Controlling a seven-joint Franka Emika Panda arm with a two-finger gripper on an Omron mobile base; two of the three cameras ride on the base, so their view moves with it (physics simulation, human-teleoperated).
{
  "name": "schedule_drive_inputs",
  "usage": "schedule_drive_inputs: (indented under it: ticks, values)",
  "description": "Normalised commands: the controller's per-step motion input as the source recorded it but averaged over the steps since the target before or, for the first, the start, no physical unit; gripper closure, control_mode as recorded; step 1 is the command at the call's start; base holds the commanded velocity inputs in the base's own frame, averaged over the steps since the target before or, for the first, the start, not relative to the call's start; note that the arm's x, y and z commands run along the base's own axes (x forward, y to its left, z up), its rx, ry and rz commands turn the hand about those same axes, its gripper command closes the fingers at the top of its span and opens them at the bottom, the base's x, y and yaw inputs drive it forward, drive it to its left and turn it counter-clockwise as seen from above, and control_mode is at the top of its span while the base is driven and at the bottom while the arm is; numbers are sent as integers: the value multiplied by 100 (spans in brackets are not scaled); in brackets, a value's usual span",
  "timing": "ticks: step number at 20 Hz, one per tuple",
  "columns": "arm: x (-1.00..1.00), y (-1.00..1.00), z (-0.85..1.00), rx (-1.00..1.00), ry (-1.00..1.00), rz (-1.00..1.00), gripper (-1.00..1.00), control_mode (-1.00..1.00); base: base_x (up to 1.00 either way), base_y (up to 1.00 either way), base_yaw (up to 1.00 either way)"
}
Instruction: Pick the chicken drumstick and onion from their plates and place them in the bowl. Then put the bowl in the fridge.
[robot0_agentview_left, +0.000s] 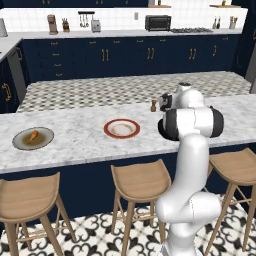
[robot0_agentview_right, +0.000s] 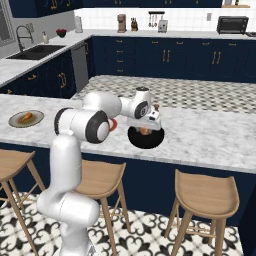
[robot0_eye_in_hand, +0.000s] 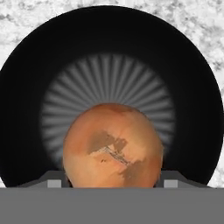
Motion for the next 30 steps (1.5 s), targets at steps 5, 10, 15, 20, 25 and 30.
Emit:
schedule_drive_inputs:
  ticks: [5,10,15,20,25,30]
  values:
    - [31,-9,0,0,0,4,-100,-100,0,0,0]
    - [1,-1,4,0,0,3,-100,-100,0,0,0]
    - [-77,37,56,0,-6,2,-100,-100,0,0,0]
    - [-81,72,54,0,0,0,-100,-100,0,0,0]
    - [-81,86,43,0,0,0,-100,-100,0,0,0]
    - [-91,76,41,0,6,0,-100,-100,0,0,0]
